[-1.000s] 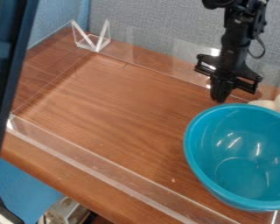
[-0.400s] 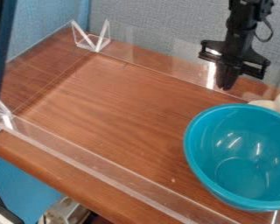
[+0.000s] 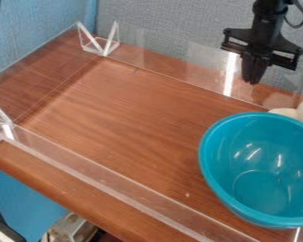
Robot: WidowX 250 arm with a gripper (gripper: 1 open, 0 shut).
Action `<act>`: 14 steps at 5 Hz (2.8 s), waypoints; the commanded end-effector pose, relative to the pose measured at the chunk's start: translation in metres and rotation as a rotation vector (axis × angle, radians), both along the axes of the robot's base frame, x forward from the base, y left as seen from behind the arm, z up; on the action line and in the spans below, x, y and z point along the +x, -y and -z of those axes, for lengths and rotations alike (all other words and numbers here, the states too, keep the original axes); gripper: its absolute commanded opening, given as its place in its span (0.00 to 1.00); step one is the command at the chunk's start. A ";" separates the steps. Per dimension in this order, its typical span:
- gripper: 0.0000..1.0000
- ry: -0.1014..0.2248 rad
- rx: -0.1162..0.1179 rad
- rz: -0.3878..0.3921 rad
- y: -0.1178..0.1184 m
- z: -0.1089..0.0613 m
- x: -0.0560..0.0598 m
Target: Put the mushroom in the blue bowl
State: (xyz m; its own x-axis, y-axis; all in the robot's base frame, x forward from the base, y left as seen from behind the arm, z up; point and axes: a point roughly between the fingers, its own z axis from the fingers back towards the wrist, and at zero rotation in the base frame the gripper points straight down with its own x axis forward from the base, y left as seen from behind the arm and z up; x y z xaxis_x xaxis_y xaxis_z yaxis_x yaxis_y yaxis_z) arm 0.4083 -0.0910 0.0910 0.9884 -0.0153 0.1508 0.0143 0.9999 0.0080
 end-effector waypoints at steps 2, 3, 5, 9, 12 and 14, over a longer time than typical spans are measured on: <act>0.00 0.166 -0.052 -0.036 0.013 -0.074 -0.003; 0.00 0.156 -0.046 -0.039 0.018 -0.068 -0.001; 0.00 0.142 -0.038 -0.066 0.019 -0.057 0.003; 0.00 0.120 -0.027 -0.156 0.008 -0.042 0.007; 0.00 0.124 -0.027 -0.221 -0.003 -0.048 0.006; 0.00 0.105 -0.024 -0.196 0.013 -0.049 -0.031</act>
State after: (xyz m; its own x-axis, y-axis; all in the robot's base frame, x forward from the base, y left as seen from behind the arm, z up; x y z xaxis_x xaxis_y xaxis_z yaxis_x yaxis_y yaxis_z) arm 0.3759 -0.1048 0.1076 0.9688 0.1760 0.1746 -0.1809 0.9834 0.0127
